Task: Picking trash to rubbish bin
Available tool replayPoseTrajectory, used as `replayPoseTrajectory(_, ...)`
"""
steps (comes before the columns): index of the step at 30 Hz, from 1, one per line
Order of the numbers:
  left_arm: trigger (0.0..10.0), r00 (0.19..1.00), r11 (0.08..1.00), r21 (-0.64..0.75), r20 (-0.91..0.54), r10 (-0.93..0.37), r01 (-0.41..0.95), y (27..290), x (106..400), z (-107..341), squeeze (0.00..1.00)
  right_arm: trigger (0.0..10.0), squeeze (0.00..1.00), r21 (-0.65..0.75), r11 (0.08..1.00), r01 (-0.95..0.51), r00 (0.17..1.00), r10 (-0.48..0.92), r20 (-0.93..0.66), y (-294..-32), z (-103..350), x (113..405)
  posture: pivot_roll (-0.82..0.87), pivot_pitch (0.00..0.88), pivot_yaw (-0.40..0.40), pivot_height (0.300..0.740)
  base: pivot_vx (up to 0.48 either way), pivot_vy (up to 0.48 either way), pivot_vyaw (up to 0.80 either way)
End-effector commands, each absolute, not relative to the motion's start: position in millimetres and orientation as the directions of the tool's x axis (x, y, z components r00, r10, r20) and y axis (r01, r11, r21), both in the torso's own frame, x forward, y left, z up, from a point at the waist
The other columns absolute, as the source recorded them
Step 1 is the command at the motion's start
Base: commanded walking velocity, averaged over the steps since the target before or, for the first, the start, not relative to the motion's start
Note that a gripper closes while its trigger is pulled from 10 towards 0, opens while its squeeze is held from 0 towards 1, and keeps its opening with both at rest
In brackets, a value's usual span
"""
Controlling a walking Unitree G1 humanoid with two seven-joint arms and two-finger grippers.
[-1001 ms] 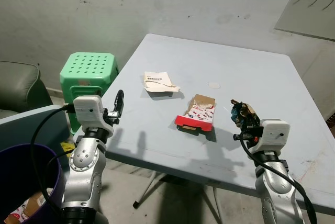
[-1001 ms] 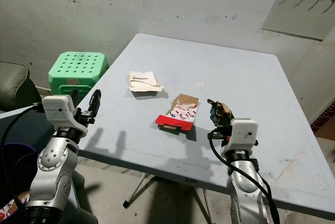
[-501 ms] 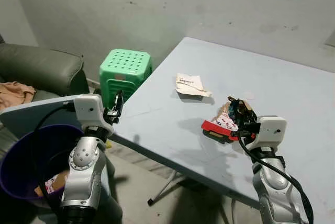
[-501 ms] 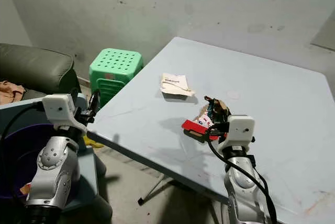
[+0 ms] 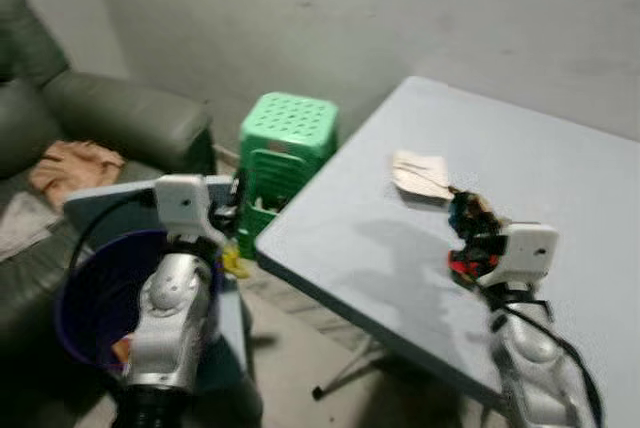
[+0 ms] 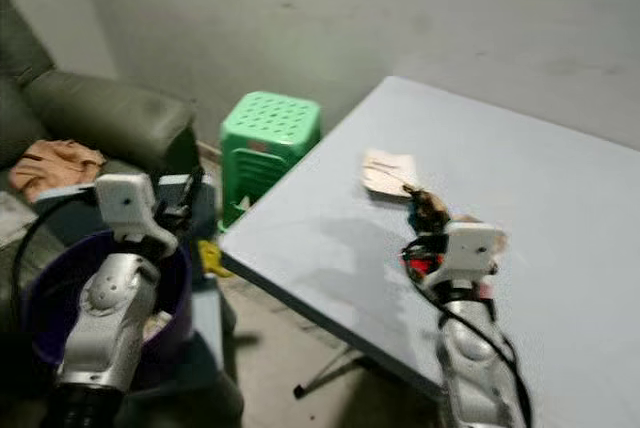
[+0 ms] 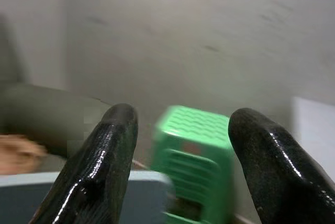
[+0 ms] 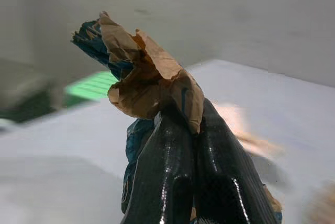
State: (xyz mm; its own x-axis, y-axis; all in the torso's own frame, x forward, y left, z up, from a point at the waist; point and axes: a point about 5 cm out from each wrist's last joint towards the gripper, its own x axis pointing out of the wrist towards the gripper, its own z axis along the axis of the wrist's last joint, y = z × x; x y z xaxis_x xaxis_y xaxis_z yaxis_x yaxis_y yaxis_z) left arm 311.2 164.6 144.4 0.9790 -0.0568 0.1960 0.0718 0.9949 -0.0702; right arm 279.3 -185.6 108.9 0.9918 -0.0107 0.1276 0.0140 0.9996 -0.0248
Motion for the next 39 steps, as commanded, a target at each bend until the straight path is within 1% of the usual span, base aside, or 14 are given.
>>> replayPoseTrajectory(1, 10.0, 0.983, 0.994, -0.077, 0.171, -0.068, 0.083, 159.0, 310.4, 139.1, 0.00, 10.0, 0.00, -0.033, 0.999, 0.027, 0.991, -0.022, 0.133, -191.1, 112.2, 280.1, 0.07, 0.000, -0.065, 0.740, 0.000, 0.000, 0.80)
replayPoseTrajectory(7, 10.0, 0.984, 0.994, -0.075, 0.167, -0.068, 0.082, 157.6, 310.7, 138.5, 0.00, 10.0, 0.00, -0.060, 0.998, 0.032, 0.992, -0.024, 0.124, -193.0, 112.7, 280.5, 0.07, 0.000, -0.069, 0.740, 0.000, 0.000, 0.80)
replayPoseTrajectory(16, 10.0, 0.985, 0.991, -0.100, 0.158, -0.068, 0.085, 154.1, 311.7, 138.1, 0.00, 10.0, 0.00, -0.054, 0.998, 0.020, 0.991, -0.012, 0.130, -194.5, 114.2, 280.7, 0.06, 0.000, -0.073, 0.740, 0.000, 0.000, 0.80)
replayPoseTrajectory(29, 10.0, 0.992, 0.995, -0.075, 0.112, -0.055, 0.064, 155.5, 312.5, 133.8, 0.00, 10.0, 0.00, -0.056, 0.998, -0.003, 0.992, 0.010, 0.128, -192.3, 113.3, 280.9, 0.07, 0.000, -0.075, 0.740, 0.000, 0.000, 0.80)
replayPoseTrajectory(33, 10.0, 0.994, 0.995, -0.077, 0.089, -0.056, 0.063, 156.0, 312.4, 131.2, 0.00, 10.0, 0.00, -0.024, 1.000, -0.015, 0.992, 0.018, 0.126, -190.6, 112.6, 279.8, 0.07, 0.000, -0.076, 0.740, 0.000, 0.000, 0.00)
replayPoseTrajectory(39, 10.0, 0.993, 0.993, -0.076, 0.078, -0.086, 0.092, 153.1, 309.9, 127.8, 0.00, 10.0, 0.00, -0.027, 0.999, -0.035, 0.992, 0.038, 0.122, -189.6, 112.6, 279.1, 0.07, 0.000, -0.078, 0.740, 0.000, 0.000, 0.00)
